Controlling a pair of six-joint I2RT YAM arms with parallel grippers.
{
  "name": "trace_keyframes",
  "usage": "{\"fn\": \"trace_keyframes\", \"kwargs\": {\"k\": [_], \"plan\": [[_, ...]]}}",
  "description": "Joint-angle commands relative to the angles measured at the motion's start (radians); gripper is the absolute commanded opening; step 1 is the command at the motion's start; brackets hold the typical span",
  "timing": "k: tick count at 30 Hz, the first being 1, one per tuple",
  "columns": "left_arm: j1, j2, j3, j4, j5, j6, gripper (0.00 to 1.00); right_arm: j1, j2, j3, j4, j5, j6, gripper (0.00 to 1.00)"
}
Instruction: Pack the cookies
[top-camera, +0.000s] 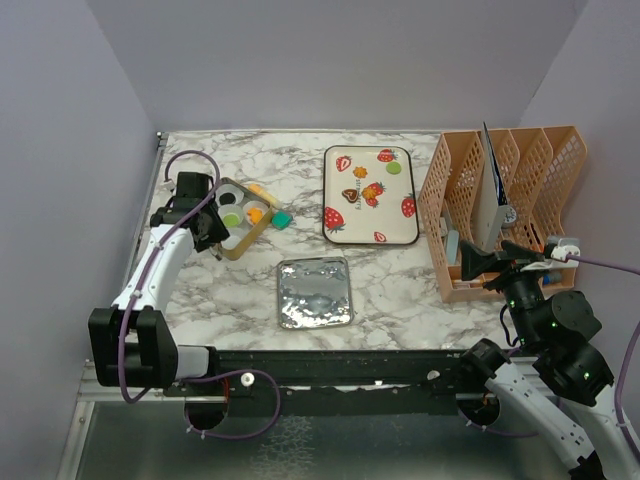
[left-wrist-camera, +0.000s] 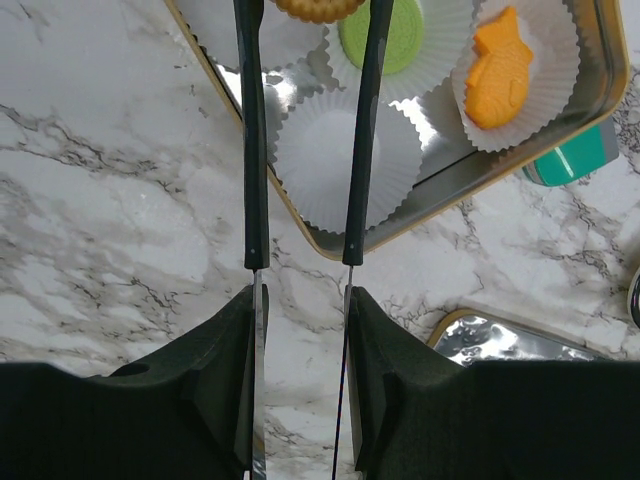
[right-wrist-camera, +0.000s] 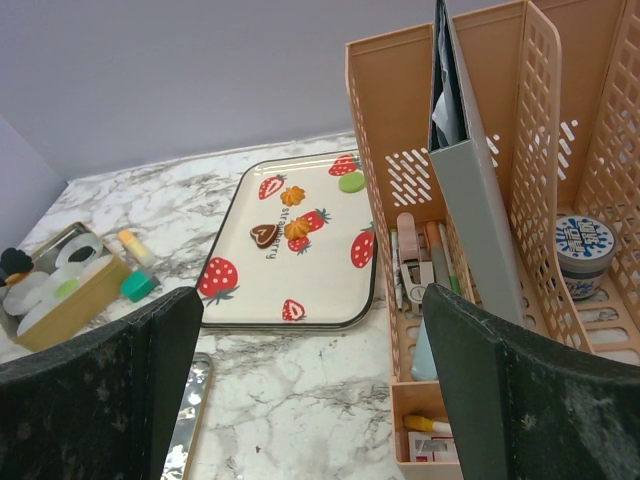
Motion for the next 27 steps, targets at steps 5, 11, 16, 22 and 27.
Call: {"fn": "trace_keyframes", "kwargs": {"k": [5, 11, 16, 22, 27], "plan": [[0.036, 0.024, -0.031, 0.069, -0.015, 0.008, 0.14, 0.000, -0.012, -0.012, 0.008, -0.016, -0.013, 1.00], [0.062, 0.045, -0.051, 0.076, -0.024, 0.017, 0.17, 0.000, -0.010, -0.012, 0.010, -0.015, -0.013, 1.00], [0.064, 0.044, -0.058, 0.076, -0.055, 0.024, 0.20, 0.000, -0.010, -0.012, 0.010, -0.016, -0.013, 1.00], [0.064, 0.058, -0.054, 0.080, -0.056, 0.033, 0.26, 0.001, -0.014, -0.012, 0.008, -0.016, -0.013, 1.00], [0.064, 0.061, -0.051, 0.083, -0.058, 0.036, 0.34, 0.000, -0.016, -0.012, 0.008, -0.016, -0.013, 1.00]]}}
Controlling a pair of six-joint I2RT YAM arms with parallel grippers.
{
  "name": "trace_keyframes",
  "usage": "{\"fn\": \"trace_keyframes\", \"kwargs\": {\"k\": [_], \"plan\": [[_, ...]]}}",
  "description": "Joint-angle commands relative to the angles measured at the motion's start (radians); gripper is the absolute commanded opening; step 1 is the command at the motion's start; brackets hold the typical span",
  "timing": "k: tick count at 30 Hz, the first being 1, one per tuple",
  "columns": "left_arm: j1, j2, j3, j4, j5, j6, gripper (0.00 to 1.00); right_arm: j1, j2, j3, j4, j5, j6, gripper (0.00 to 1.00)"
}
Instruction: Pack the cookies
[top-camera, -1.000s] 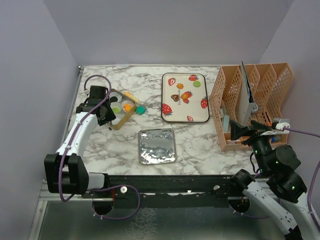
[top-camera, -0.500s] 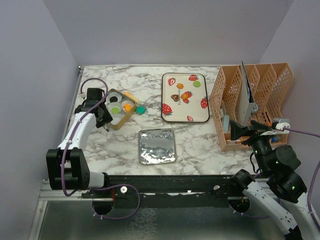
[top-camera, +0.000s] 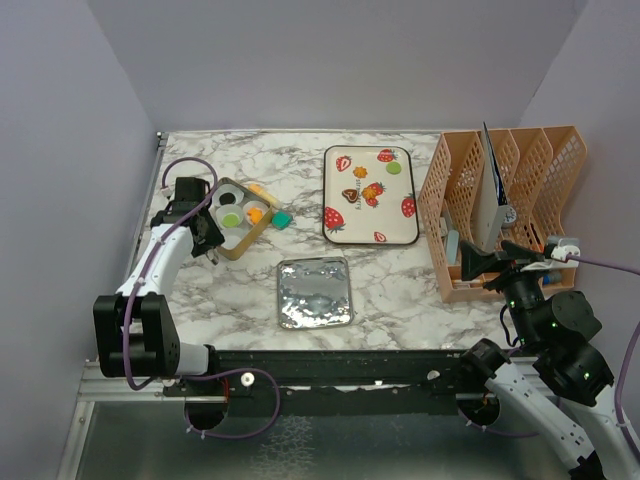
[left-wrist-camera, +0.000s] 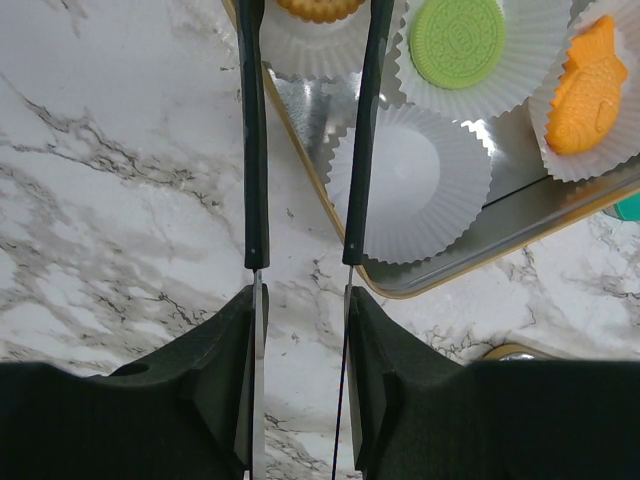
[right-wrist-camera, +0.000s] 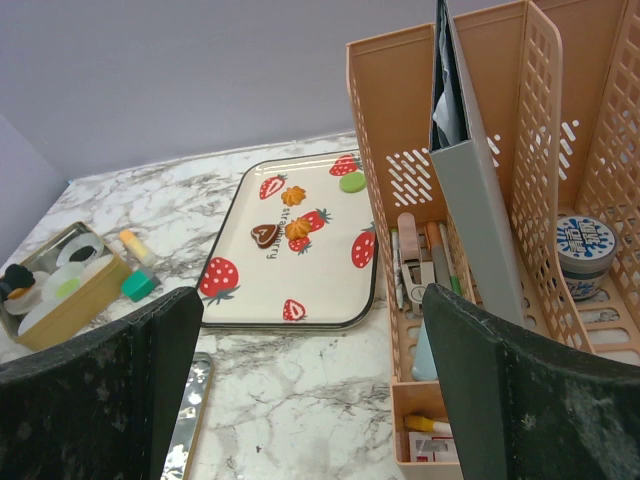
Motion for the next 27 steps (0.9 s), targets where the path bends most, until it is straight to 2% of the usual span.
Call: {"fn": "trace_keyframes", "kwargs": {"k": [1, 18, 27], "plan": [[0.005, 0.006, 0.006, 0.027, -0.030, 0.015, 0.35, 0.000, -0.015, -0.012, 0.008, -0.014, -0.013, 1.00], [0.005, 0.035, 0.020, 0.066, -0.031, 0.006, 0.40, 0.000, -0.022, -0.012, 0.007, -0.012, -0.012, 1.00], [0.005, 0.026, 0.021, 0.066, -0.028, 0.010, 0.46, 0.000, -0.021, -0.011, 0.006, -0.012, -0.012, 1.00]]}}
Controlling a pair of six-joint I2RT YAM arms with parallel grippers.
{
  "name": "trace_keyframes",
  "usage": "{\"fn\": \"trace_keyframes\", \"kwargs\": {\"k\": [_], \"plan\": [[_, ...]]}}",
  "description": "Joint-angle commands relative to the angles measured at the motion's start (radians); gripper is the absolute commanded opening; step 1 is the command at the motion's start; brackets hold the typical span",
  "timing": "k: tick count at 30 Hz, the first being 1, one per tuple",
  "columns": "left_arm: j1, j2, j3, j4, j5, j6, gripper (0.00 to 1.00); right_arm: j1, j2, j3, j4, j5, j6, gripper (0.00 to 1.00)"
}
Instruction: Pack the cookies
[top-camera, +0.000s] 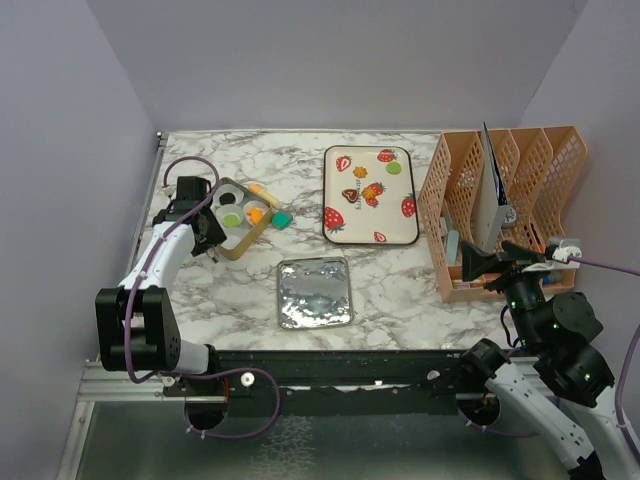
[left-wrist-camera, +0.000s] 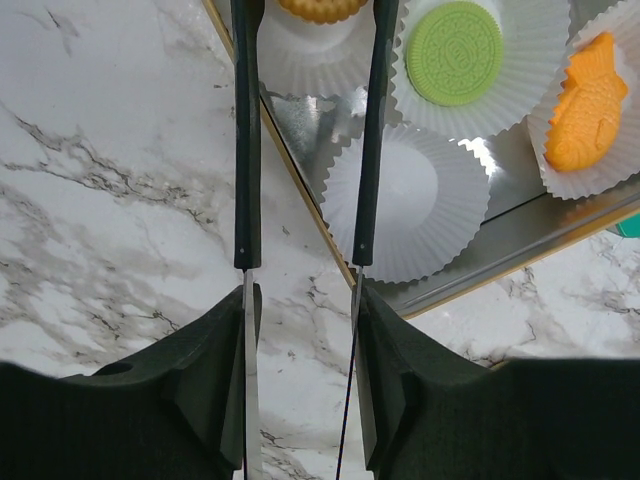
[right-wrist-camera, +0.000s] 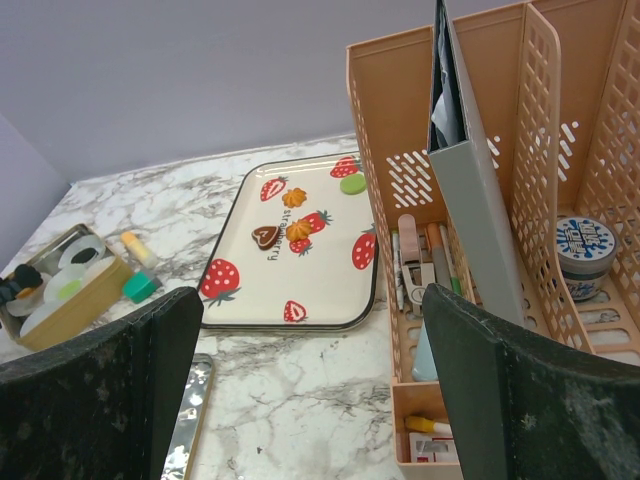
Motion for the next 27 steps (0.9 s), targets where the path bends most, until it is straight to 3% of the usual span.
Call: {"fn": "trace_keyframes", "kwargs": {"k": [1, 9, 21, 27], "plan": [[0.005, -0.011, 0.022, 0.025, -0.020, 0.007, 0.46, 0.000, -0.013, -0.011, 0.006, -0.013, -0.012, 1.00], [0.005, -0.038, 0.034, 0.009, -0.035, 0.016, 0.54, 0.000, -0.010, -0.011, 0.008, -0.016, -0.013, 1.00], [-0.001, -0.102, 0.122, -0.050, 0.047, 0.058, 0.37, 0.000, -0.007, -0.010, 0.010, -0.018, -0.013, 1.00], [-0.062, -0.101, 0.195, -0.094, 0.122, 0.098, 0.35, 0.000, -0.007, -0.010, 0.011, -0.019, -0.013, 1.00]]}}
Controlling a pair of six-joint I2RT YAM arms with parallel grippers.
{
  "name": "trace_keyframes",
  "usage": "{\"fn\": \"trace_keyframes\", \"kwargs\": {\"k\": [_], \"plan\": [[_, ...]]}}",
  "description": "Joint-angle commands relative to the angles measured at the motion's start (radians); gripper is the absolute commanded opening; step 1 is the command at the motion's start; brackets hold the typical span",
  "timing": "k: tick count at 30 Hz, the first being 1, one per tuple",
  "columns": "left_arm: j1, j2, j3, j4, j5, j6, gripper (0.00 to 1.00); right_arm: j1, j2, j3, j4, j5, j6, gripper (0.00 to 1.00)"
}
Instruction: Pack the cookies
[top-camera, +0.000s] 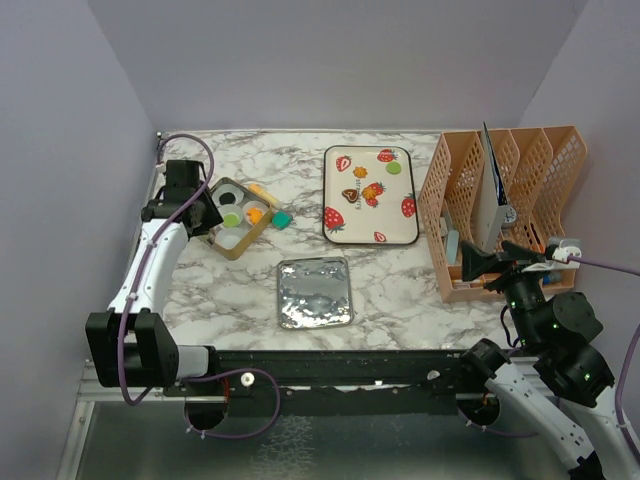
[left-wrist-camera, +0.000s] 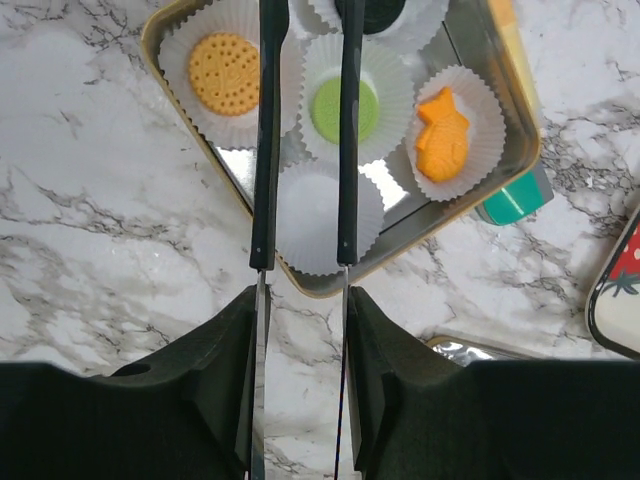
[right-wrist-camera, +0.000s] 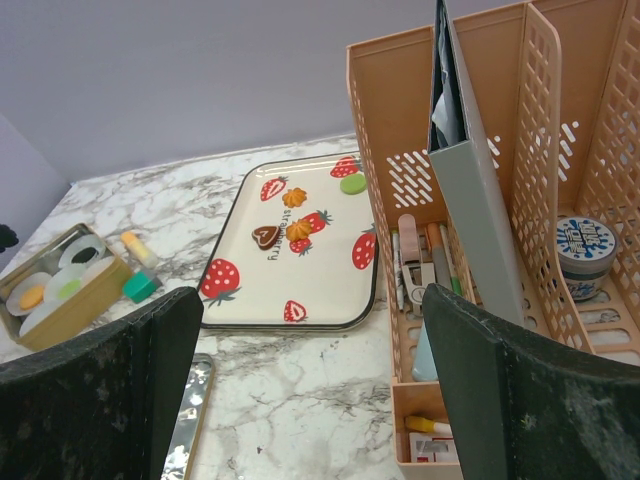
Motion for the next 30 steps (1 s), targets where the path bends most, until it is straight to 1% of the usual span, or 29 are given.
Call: {"fn": "trace_keyframes", "kwargs": {"k": [1, 9, 16, 24, 30], "plan": [[-0.075, -0.013, 0.076, -0.043, 0.090, 0.051, 0.35, 0.000, -0.007, -0.010, 0.011, -0.019, -0.013, 1.00], [-0.286, 0.090, 0.188, -0.062, 0.161, 0.106, 0.35, 0.000, -0.015, -0.010, 0.008, -0.017, -0.012, 1.00], [-0.444, 0.242, 0.305, -0.061, 0.199, 0.161, 0.37, 0.000, -0.018, -0.009, 0.007, -0.019, -0.012, 1.00], [-0.549, 0.438, 0.458, -0.062, 0.218, 0.225, 0.41, 0.000, -0.026, -0.008, 0.003, -0.011, -0.009, 1.00], [-0.581, 0.571, 0.575, -0.063, 0.215, 0.257, 0.43, 0.000, -0.024, -0.007, -0.001, -0.008, -0.007, 1.00]]}}
